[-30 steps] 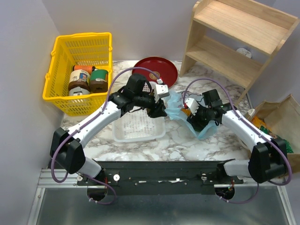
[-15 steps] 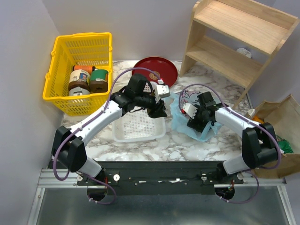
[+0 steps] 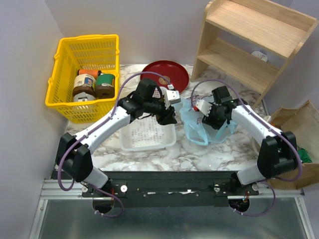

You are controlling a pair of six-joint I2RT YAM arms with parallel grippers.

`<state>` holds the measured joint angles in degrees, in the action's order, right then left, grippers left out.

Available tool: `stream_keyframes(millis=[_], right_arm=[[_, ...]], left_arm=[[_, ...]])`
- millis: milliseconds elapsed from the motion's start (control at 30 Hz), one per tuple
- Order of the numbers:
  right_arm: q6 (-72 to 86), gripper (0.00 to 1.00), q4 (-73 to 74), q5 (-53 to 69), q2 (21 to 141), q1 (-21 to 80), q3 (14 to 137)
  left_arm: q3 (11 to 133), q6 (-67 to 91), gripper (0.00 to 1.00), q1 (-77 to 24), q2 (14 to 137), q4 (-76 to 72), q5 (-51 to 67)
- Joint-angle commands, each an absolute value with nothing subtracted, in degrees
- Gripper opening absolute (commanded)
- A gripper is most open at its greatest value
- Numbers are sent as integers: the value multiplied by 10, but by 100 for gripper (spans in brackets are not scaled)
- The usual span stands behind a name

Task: Untie the knot of the grocery bags and take out the mixed food

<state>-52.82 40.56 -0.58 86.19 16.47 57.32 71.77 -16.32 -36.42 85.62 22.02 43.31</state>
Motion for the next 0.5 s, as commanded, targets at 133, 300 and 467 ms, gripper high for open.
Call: stream_keyframes(millis=[133, 300, 467], right_arm=[[-519, 38, 655, 272, 709, 162, 741], [-484, 40, 679, 359, 671, 162, 750], [-348, 41, 563, 448, 697, 165, 832]], left_arm=[[740, -154, 61, -355, 865, 222, 388], [765, -152, 69, -346, 840, 237, 348], [766, -157, 79, -342, 769, 254, 212]])
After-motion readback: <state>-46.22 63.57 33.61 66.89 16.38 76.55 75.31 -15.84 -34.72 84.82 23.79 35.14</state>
